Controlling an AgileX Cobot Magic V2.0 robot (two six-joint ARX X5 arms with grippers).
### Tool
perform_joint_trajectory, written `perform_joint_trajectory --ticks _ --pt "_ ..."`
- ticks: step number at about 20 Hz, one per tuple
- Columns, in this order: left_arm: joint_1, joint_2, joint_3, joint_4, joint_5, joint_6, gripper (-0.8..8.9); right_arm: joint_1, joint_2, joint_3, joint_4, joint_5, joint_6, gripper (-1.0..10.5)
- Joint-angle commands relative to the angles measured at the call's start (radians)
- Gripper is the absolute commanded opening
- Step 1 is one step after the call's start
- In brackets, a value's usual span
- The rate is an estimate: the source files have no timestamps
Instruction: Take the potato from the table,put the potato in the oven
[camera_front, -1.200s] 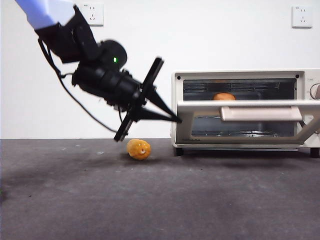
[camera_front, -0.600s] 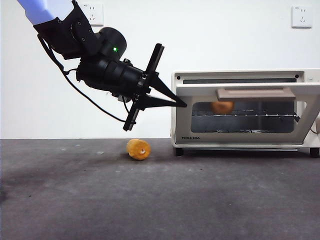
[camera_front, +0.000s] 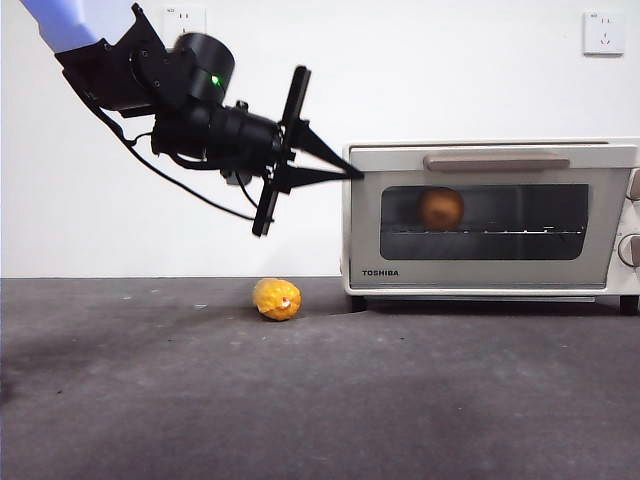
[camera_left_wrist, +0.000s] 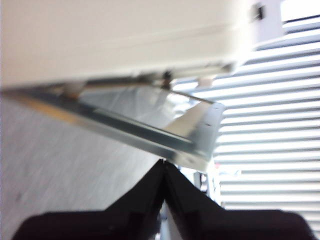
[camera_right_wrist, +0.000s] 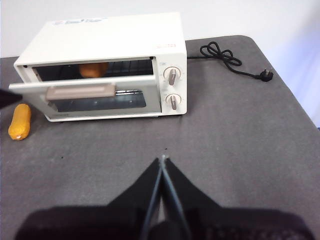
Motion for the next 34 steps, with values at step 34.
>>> perform_joint_trajectory --ticks 34 --pt "-0.012 -0.663 0.002 -0.679 -0.418 0.804 -0.05 0.001 -0.005 0.0 -0.055 0.0 0.11 0.0"
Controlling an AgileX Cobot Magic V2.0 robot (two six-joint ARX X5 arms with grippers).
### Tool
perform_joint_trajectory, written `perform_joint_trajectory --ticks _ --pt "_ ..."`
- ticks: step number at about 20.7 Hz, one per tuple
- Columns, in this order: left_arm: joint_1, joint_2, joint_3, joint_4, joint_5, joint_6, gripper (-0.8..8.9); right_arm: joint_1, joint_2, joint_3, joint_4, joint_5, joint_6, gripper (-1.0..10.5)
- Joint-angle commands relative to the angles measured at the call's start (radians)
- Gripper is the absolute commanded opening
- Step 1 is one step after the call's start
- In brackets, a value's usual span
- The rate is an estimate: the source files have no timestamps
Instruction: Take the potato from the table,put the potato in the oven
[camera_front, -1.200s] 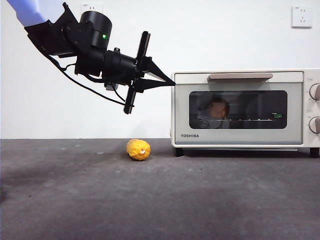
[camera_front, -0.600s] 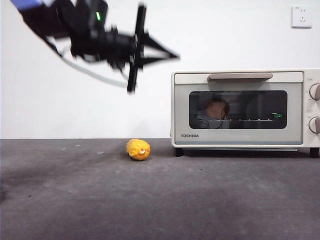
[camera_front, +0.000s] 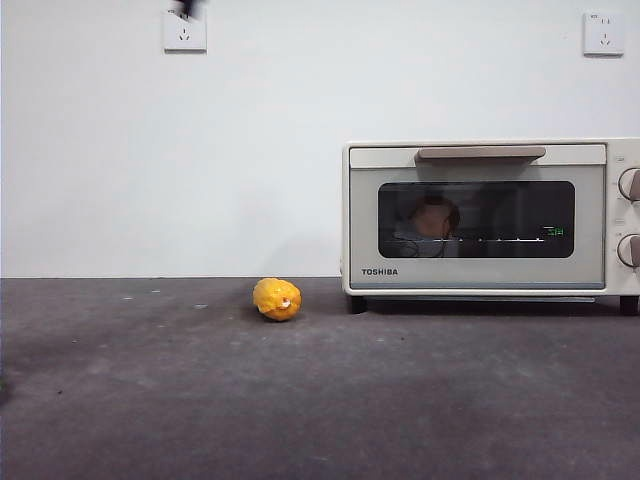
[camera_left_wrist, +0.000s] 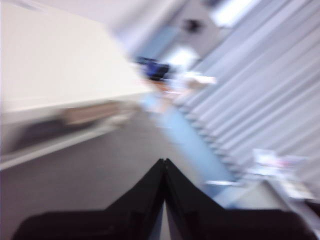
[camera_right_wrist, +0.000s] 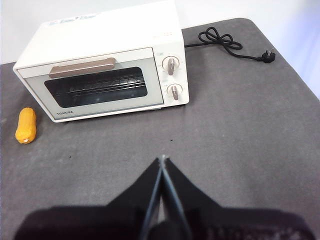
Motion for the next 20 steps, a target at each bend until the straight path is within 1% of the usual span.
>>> perform_joint_trajectory --ticks 1,3,5,8,13,20 --pt "-0.021 -0.121 -0.003 -0.225 -0.307 0.335 -0.05 0.001 -0.005 0.0 -0.021 0.004 0.0 0.0" --pt "-0.039 -0.197 -0.003 -0.31 -0.472 0.389 -0.05 0.001 -0.004 0.0 -0.021 0.004 0.0 0.0" --pt "-0.056 -0.265 -0.003 -0.346 -0.583 0.418 -0.05 0.001 -0.004 0.0 -0.021 0.004 0.0 0.0" --pt "-0.077 -0.37 -0.003 -0.346 -0.685 0.445 -0.05 0.001 -0.004 0.0 -0.021 0.004 0.0 0.0" --pt "-0.088 -0.509 -0.003 -0.348 -0.698 0.498 -0.04 0.001 -0.004 0.0 -0.021 0.004 -0.001 0.0" --pt "-0.088 -0.608 -0.003 -0.401 -0.691 0.499 -0.04 0.001 -0.004 0.0 -0.021 0.004 0.0 0.0"
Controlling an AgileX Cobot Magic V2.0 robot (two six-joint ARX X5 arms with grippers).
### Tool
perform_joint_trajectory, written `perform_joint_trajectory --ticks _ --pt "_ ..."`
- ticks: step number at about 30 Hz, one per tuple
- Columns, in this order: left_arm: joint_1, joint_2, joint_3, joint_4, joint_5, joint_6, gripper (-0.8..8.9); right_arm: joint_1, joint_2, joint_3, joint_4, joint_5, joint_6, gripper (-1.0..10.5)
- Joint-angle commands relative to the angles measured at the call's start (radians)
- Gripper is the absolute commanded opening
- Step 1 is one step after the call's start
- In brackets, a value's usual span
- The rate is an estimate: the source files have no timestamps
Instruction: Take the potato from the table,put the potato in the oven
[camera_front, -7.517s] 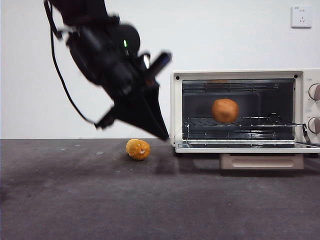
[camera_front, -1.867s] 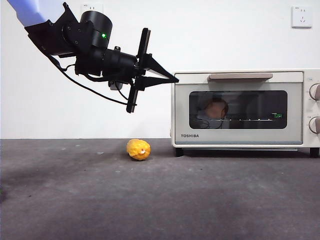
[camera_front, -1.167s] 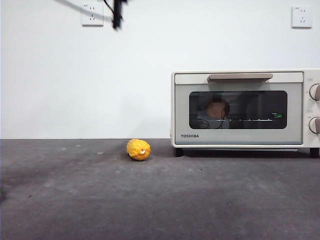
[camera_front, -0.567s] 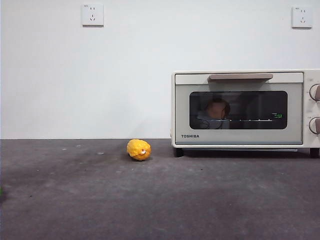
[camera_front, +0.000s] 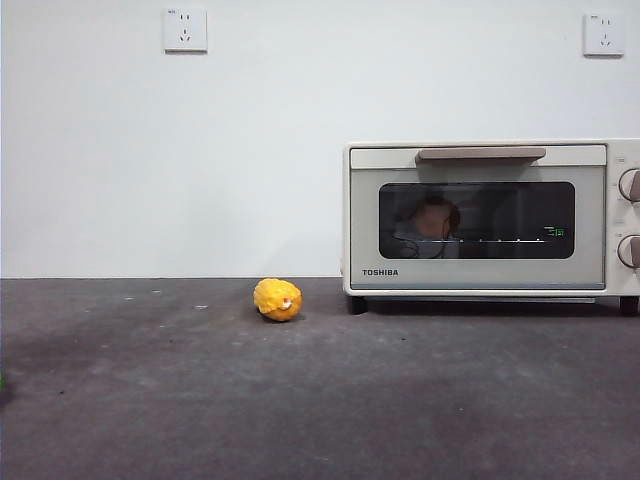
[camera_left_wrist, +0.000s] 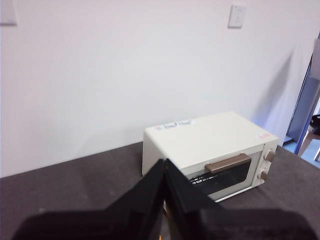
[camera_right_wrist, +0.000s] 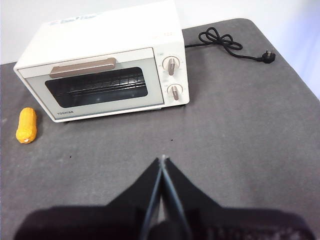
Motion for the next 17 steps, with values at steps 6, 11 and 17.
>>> perform_joint_trajectory --ticks 6,11,17 --pt "-0.004 0.0 -0.003 -0.001 0.004 0.018 -0.04 0.001 -0.004 0.0 -0.021 0.004 0.0 0.0" --pt "-0.005 0.043 -0.003 -0.007 0.003 0.034 -0.04 0.001 -0.004 0.0 -0.021 0.004 0.0 0.0" --pt "0.077 0.097 -0.004 -0.083 0.004 0.248 -0.04 0.001 -0.004 0.0 -0.021 0.003 0.0 0.0"
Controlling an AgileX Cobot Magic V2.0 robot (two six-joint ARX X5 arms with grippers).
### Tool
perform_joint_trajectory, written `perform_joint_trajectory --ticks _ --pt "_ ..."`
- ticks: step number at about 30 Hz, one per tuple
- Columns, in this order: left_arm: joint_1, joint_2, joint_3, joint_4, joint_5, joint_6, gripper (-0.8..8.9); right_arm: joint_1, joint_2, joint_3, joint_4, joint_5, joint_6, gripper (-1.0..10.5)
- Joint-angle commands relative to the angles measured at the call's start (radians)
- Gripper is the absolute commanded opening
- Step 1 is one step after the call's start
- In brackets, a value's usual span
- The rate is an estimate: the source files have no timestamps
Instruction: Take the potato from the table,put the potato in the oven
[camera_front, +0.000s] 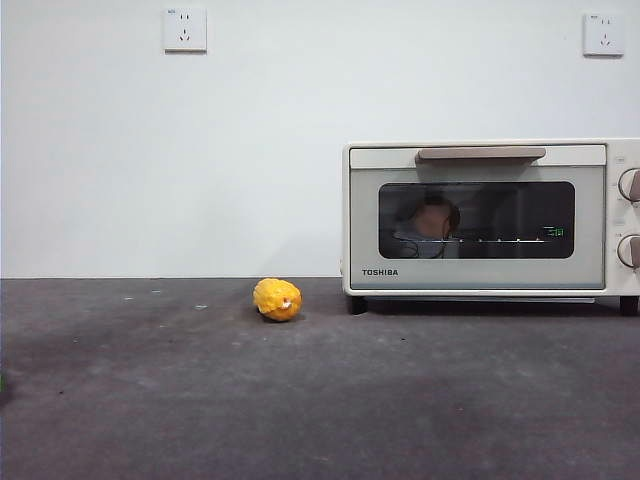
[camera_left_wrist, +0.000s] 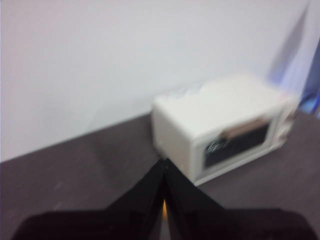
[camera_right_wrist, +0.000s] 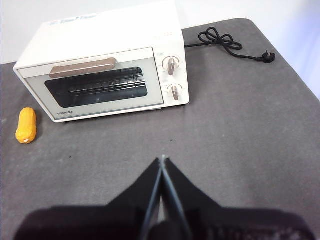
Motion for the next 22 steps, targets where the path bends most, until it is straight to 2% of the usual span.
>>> perform_joint_trajectory --ticks 1,7,11,15,19,22 --pt "0.059 0.01 -0.005 -0.028 0.007 0.154 -0.04 0.001 -0.004 0.0 -0.021 0.003 0.0 0.0" --pt "0.192 -0.045 -0.035 0.001 0.064 0.239 -0.04 0.001 -0.004 0.0 -0.021 0.003 0.0 0.0" --pt "0.261 -0.183 -0.142 0.137 0.063 0.265 -0.04 0.001 -0.004 0.0 -0.021 0.004 0.0 0.0" --pt "0.286 -0.352 -0.322 0.319 0.064 0.276 -0.04 0.001 -0.003 0.0 -0.021 0.003 0.0 0.0" --pt "0.294 -0.49 -0.525 0.474 0.091 0.228 -0.04 0.001 0.0 0.0 -0.021 0.004 0.0 0.0" --pt "0.316 -0.576 -0.68 0.557 0.127 0.141 -0.04 0.001 0.001 0.0 -0.021 0.004 0.0 0.0"
